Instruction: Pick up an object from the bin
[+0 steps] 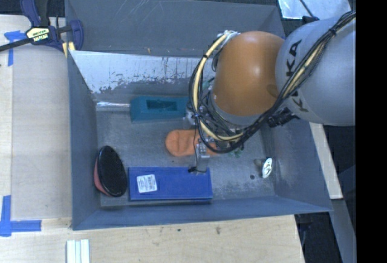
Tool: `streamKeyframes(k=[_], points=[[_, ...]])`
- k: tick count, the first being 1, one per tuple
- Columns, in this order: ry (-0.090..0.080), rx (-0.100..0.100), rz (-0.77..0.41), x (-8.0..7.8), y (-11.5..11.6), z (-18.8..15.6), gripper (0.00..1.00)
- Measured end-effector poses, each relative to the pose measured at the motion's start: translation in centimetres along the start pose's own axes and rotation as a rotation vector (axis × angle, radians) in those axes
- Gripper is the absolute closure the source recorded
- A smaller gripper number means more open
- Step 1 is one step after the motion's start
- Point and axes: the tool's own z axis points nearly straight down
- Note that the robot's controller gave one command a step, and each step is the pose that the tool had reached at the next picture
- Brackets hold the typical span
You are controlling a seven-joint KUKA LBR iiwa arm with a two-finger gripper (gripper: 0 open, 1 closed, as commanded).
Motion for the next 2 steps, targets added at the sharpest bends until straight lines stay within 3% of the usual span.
streamKeyframes(k=[1,2], points=[[0.0,0.0,0.0,0.0,0.0,0.0,0.0],[-0.004,-0.001,0.078,-2.5,0.0,4.2,0.0]])
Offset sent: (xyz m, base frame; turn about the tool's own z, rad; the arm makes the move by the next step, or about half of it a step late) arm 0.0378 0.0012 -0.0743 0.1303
